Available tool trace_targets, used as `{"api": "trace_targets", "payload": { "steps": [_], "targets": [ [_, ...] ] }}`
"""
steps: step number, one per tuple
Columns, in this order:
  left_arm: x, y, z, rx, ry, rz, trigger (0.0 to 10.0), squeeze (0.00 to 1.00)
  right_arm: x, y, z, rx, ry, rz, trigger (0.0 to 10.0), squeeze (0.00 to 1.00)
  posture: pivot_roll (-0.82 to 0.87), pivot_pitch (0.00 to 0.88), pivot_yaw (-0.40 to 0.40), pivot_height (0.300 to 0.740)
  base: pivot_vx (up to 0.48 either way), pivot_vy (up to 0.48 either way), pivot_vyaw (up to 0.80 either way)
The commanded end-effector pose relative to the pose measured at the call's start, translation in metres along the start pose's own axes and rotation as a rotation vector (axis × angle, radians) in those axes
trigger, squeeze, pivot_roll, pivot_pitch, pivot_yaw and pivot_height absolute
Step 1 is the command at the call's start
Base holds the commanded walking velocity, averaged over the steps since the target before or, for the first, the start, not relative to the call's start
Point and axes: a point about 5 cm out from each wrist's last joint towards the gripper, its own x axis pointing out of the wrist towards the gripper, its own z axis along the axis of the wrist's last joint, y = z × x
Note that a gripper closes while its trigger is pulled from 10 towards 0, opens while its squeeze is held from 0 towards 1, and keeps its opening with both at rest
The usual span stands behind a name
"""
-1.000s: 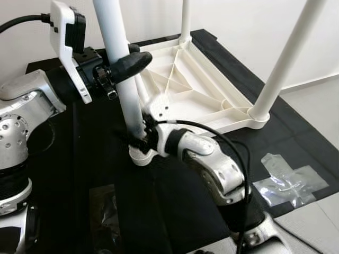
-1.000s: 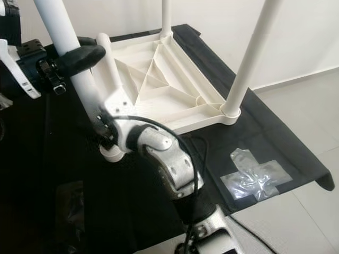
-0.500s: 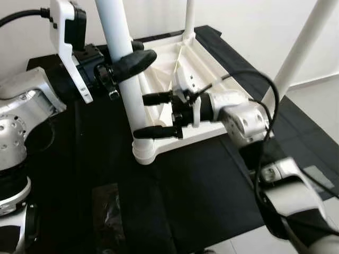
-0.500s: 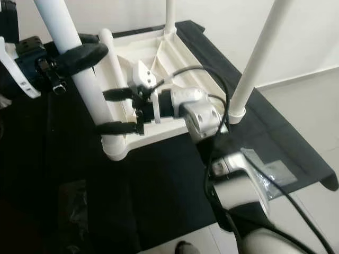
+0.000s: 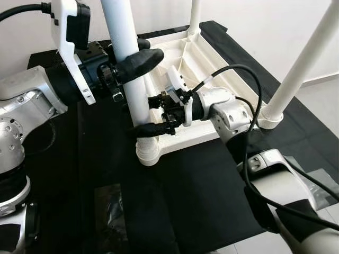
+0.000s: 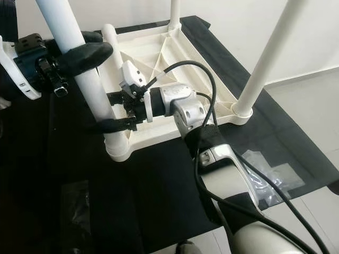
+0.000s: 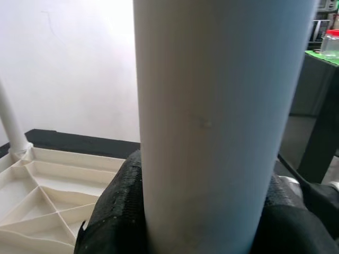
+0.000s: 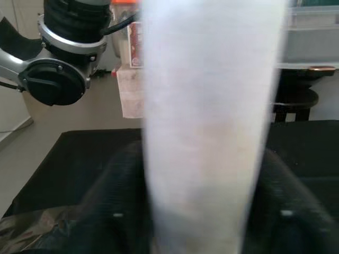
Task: Building children table
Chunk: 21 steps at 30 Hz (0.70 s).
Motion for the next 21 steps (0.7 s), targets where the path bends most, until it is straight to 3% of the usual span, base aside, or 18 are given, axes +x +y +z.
{"api": "trace_targets", "payload": {
  "steps": [1, 5, 6, 7, 8, 11, 14, 16, 17, 18, 19, 21],
  "targets": [
    [0.002, -0.004, -0.004, -0.019, 0.033, -0.029, 0.0, 0.0, 0.008, 0.002, 0.001, -0.021, 0.013, 0.081, 0.0, 0.0, 0.13, 0.253, 0.024, 0.74, 0.0, 0.0, 0.0],
    [0.003, -0.005, -0.004, -0.003, 0.032, -0.033, 0.0, 0.0, 0.005, 0.0, 0.002, -0.031, 0.02, 0.078, 0.0, 0.0, 0.12, 0.252, 0.023, 0.74, 0.0, 0.0, 0.0],
    [0.004, -0.005, -0.004, -0.003, 0.024, -0.032, 0.0, 0.66, 0.004, -0.001, 0.002, -0.038, 0.022, 0.061, 0.0, 0.0, 0.11, 0.251, 0.026, 0.74, 0.0, 0.0, 0.0],
    [0.004, -0.005, -0.004, -0.003, 0.024, -0.032, 0.0, 0.66, 0.004, -0.001, 0.002, -0.038, 0.022, 0.061, 0.0, 0.0, 0.11, 0.251, 0.026, 0.74, 0.0, 0.0, 0.0],
    [0.004, -0.005, -0.005, -0.012, 0.014, -0.023, 10.0, 1.0, 0.004, -0.001, 0.001, -0.05, 0.028, 0.035, 0.0, 0.0, 0.11, 0.251, 0.026, 0.74, 0.0, 0.0, 0.0],
    [0.004, -0.004, -0.006, -0.043, -0.001, -0.012, 10.0, 1.0, 0.003, -0.002, -0.004, -0.061, 0.035, -0.028, 0.0, 0.0, 0.09, 0.25, 0.021, 0.74, 0.0, 0.0, 0.0],
    [0.001, 0.004, -0.005, -0.048, -0.018, 0.083, 10.0, 1.0, 0.009, 0.001, -0.019, 0.024, 0.055, -0.25, 0.0, 0.0, 0.07, 0.256, 0.003, 0.74, 0.0, 0.0, 0.0],
    [0.0, 0.006, -0.004, -0.051, -0.025, 0.11, 10.0, 1.0, 0.011, 0.005, -0.024, 0.046, 0.063, -0.308, 0.0, 0.0, 0.07, 0.256, 0.003, 0.74, 0.0, 0.0, 0.0],
    [-0.004, 0.012, -0.002, -0.06, -0.048, 0.152, 10.0, 0.0, 0.026, 0.015, -0.044, 0.181, 0.063, -0.56, 0.0, 0.0, 0.06, 0.264, -0.008, 0.74, 0.0, 0.0, 0.0],
    [-0.007, 0.017, 0.0, -0.063, -0.064, 0.184, 10.0, 0.0, 0.033, 0.035, -0.065, 0.257, 0.131, -0.737, 0.0, 0.0, 0.06, 0.267, 0.002, 0.74, 0.0, 0.0, 0.0],
    [-0.007, 0.017, 0.0, -0.063, -0.064, 0.184, 10.0, 0.0, 0.033, 0.035, -0.065, 0.257, 0.131, -0.737, 0.0, 0.0, 0.06, 0.267, 0.002, 0.74, 0.0, 0.0, 0.0],
    [-0.011, 0.021, 0.001, -0.066, -0.072, 0.21, 10.0, 0.0, 0.042, 0.059, -0.082, 0.324, 0.184, -0.927, 0.0, 0.0, 0.06, 0.258, 0.012, 0.74, 0.0, 0.0, 0.0]
  ]
}}
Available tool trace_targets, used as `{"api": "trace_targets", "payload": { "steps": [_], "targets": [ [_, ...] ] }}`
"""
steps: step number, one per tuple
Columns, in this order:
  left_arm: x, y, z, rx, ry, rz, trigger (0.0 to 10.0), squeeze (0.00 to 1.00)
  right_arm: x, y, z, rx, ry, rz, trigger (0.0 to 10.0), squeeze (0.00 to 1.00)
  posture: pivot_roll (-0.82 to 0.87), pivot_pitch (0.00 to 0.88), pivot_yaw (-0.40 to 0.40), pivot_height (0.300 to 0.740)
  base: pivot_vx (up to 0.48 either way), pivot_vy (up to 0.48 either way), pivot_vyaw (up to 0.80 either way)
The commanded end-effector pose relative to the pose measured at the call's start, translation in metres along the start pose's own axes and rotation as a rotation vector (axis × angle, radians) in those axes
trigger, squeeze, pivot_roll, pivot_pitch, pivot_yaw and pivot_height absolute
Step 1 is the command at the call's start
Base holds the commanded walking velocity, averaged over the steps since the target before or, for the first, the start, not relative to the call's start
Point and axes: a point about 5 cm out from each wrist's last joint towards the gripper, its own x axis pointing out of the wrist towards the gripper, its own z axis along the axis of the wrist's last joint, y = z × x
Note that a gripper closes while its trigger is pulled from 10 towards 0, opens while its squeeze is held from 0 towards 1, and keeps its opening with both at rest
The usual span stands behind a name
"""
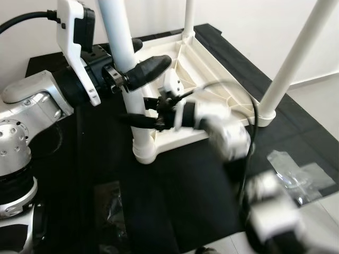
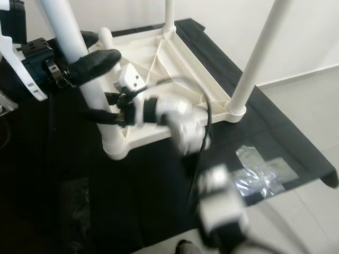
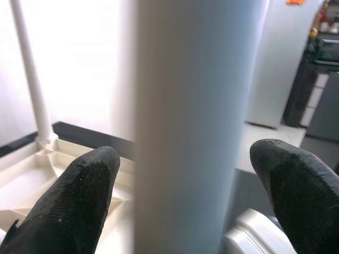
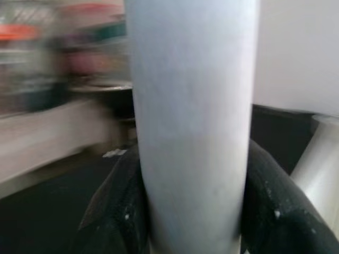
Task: Building children table
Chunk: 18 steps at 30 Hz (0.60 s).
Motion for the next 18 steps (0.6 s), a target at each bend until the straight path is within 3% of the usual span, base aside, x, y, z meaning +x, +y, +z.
{"api": "trace_targets", "payload": {
  "steps": [1, 6, 16, 17, 18],
  "targets": [
    [-0.003, 0.002, 0.004, 0.011, -0.018, 0.014, 10.0, 0.0, -0.011, 0.01, -0.054, 0.118, 0.27, -0.16, 0.0, 0.0, 0.06, 0.258, 0.012, 0.74, 0.0, 0.0, 0.0],
    [-0.002, 0.003, 0.0, 0.015, 0.012, 0.011, 10.0, 0.0, 0.002, 0.013, -0.045, 0.126, 0.218, -0.187, 0.0, 0.0, 0.05, 0.239, 0.016, 0.74, 0.0, 0.0, 0.0],
    [-0.002, 0.002, -0.004, 0.038, 0.04, 0.038, 10.0, 0.0, 0.002, 0.011, -0.032, 0.097, 0.21, -0.221, 0.0, 0.0, 0.05, 0.227, 0.012, 0.74, 0.0, 0.0, 0.0],
    [-0.002, 0.004, -0.006, 0.034, 0.051, 0.053, 8.7, 0.0, 0.002, 0.014, -0.028, 0.083, 0.207, -0.222, 0.0, 0.0, 0.05, 0.22, 0.014, 0.74, 0.0, 0.0, 0.0],
    [-0.002, 0.004, -0.006, 0.034, 0.051, 0.053, 8.7, 0.0, 0.002, 0.014, -0.028, 0.083, 0.207, -0.222, 0.0, 0.0, 0.05, 0.22, 0.014, 0.74, 0.0, 0.0, 0.0]
  ]
}}
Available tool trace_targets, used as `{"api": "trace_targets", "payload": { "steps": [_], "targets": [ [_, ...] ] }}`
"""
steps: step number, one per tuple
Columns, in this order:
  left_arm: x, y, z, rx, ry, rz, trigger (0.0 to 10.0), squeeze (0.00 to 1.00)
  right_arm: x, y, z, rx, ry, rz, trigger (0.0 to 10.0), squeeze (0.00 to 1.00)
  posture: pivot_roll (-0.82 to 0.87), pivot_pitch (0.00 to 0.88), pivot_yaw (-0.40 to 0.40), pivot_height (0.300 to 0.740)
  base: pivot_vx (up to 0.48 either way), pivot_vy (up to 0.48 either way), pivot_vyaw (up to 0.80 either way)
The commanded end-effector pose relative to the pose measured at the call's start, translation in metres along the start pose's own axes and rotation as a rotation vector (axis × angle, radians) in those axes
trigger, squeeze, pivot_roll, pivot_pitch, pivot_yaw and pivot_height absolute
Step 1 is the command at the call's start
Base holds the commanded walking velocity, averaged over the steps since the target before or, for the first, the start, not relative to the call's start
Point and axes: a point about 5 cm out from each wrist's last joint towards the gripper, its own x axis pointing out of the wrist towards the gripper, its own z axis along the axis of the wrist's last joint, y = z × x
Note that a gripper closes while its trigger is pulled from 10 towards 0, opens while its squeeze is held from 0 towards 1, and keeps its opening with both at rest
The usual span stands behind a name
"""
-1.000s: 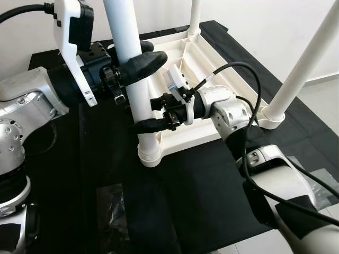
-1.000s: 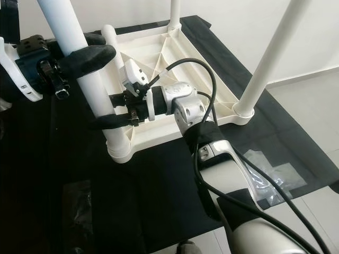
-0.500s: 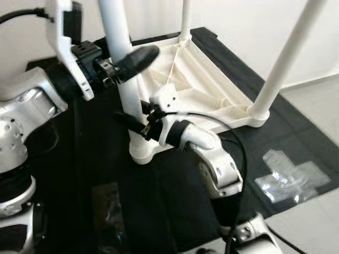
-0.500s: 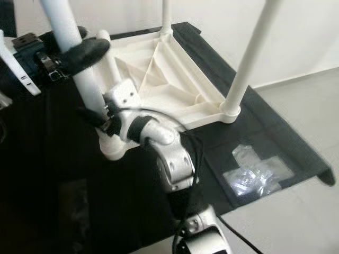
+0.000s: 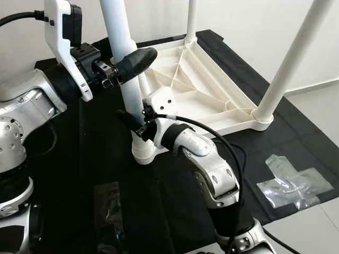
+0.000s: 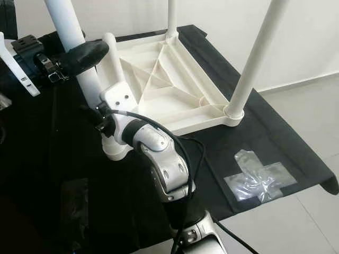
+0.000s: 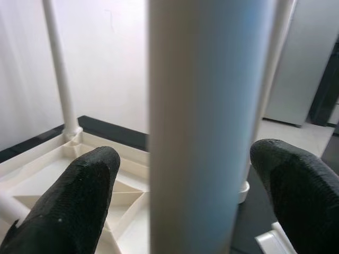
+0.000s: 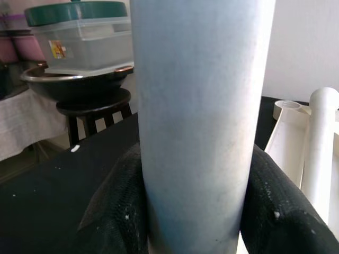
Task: Building children table
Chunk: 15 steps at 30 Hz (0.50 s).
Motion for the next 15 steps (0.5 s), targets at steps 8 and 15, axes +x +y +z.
{"api": "trace_targets", "payload": {
  "steps": [8, 15],
  "targets": [
    [-0.006, 0.002, -0.005, 0.006, 0.061, -0.007, 0.0, 0.0, 0.006, 0.015, -0.022, 0.035, 0.108, 0.041, 10.0, 0.0, 0.05, 0.208, 0.018, 0.74, 0.0, 0.0, 0.0],
    [-0.007, 0.001, -0.007, 0.008, 0.072, -0.014, 0.0, 0.0, 0.009, 0.017, -0.006, 0.015, 0.027, 0.161, 10.0, 0.0, 0.05, 0.208, 0.015, 0.74, 0.0, 0.0, 0.0]
  ]
}}
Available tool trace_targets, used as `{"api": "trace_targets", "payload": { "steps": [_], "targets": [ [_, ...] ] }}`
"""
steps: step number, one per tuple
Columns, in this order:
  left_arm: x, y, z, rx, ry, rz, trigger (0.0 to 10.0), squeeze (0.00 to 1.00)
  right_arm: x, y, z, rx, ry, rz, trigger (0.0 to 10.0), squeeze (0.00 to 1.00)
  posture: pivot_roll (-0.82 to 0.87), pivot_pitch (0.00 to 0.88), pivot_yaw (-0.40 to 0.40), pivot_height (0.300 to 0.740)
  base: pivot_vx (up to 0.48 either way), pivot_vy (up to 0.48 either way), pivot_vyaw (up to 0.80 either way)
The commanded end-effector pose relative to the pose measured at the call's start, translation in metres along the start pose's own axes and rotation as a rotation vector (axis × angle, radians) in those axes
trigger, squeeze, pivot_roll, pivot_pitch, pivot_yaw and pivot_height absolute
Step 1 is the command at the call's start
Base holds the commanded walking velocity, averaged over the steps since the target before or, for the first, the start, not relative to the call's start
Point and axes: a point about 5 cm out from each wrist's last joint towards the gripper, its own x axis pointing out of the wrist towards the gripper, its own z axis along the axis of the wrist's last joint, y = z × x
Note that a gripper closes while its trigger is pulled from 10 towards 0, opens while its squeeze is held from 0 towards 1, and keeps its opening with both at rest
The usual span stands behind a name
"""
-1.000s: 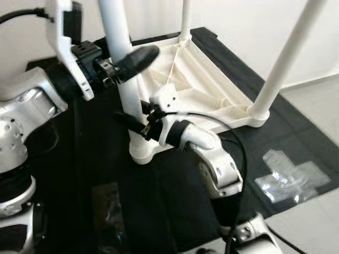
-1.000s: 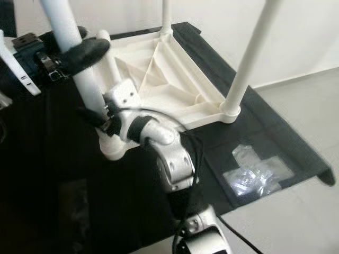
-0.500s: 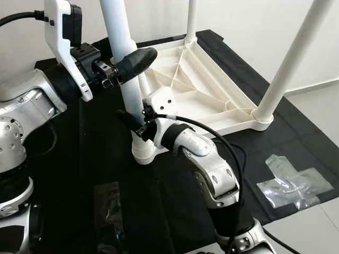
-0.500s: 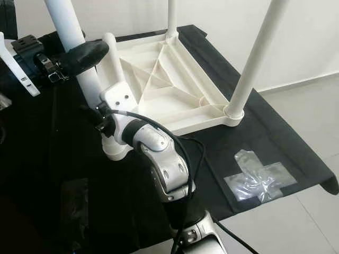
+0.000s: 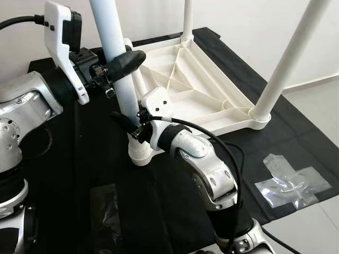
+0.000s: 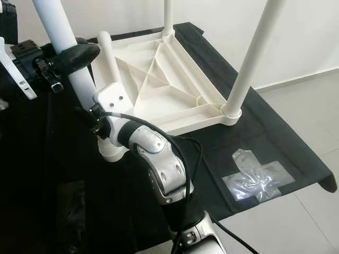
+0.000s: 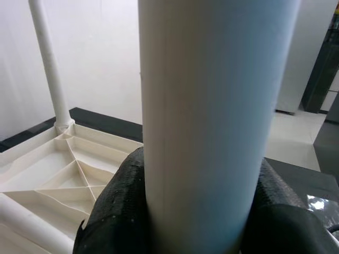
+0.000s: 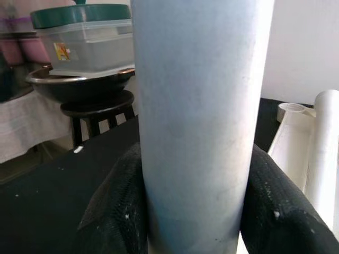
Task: Building children table
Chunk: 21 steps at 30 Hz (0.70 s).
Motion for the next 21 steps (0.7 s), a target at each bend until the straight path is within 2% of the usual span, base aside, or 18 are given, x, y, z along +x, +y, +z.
{"api": "trace_targets", "payload": {
  "steps": [1, 2, 5, 9, 10, 11, 14, 17, 21],
  "targets": [
    [-0.002, -0.001, -0.005, -0.009, 0.033, -0.009, 0.0, 0.0, 0.004, 0.007, -0.013, 0.035, 0.065, 0.063, 10.0, 0.0, 0.05, 0.208, 0.015, 0.74, 0.0, 0.0, 0.0],
    [-0.001, -0.002, -0.005, -0.007, 0.036, -0.011, 0.0, 0.0, 0.004, 0.003, -0.004, 0.029, 0.029, 0.166, 10.0, 1.0, 0.06, 0.212, 0.013, 0.74, 0.0, 0.0, 0.0],
    [-0.001, -0.003, -0.004, -0.002, 0.041, -0.017, 0.0, 0.0, 0.003, -0.011, 0.005, 0.012, -0.023, 0.251, 10.0, 1.0, 0.06, 0.213, 0.01, 0.74, 0.0, 0.0, 0.0],
    [-0.001, -0.007, -0.003, 0.001, 0.045, -0.026, 0.0, 0.0, -0.004, -0.045, 0.018, -0.045, -0.048, 0.471, 10.0, 1.0, 0.08, 0.23, 0.003, 0.74, 0.0, 0.0, 0.0],
    [-0.002, -0.007, -0.003, 0.002, 0.046, -0.028, 0.0, 0.0, -0.005, -0.05, 0.02, -0.047, -0.045, 0.504, 10.0, 0.84, 0.08, 0.23, 0.003, 0.74, 0.0, 0.0, 0.0],
    [-0.002, -0.008, -0.002, 0.003, 0.049, -0.032, 0.0, 0.0, -0.004, -0.058, 0.024, -0.054, -0.055, 0.528, 10.0, 0.0, 0.09, 0.241, 0.001, 0.74, 0.0, 0.0, 0.0],
    [-0.003, -0.011, -0.001, 0.006, 0.053, -0.037, 0.0, 0.0, -0.004, -0.068, 0.032, -0.044, -0.074, 0.593, 10.0, 0.0, 0.1, 0.248, -0.001, 0.74, 0.0, 0.0, 0.0],
    [-0.005, -0.013, 0.0, 0.011, 0.06, -0.037, 0.0, 0.0, -0.004, -0.072, 0.041, -0.041, -0.065, 0.743, 10.0, 0.0, 0.11, 0.258, -0.002, 0.74, 0.0, 0.0, 0.0],
    [-0.006, -0.016, 0.0, 0.014, 0.065, -0.04, 0.0, 0.0, -0.001, -0.074, 0.046, -0.057, -0.055, 0.796, 10.0, 0.0, 0.13, 0.27, -0.005, 0.74, 0.0, 0.0, 0.0]
  ]
}}
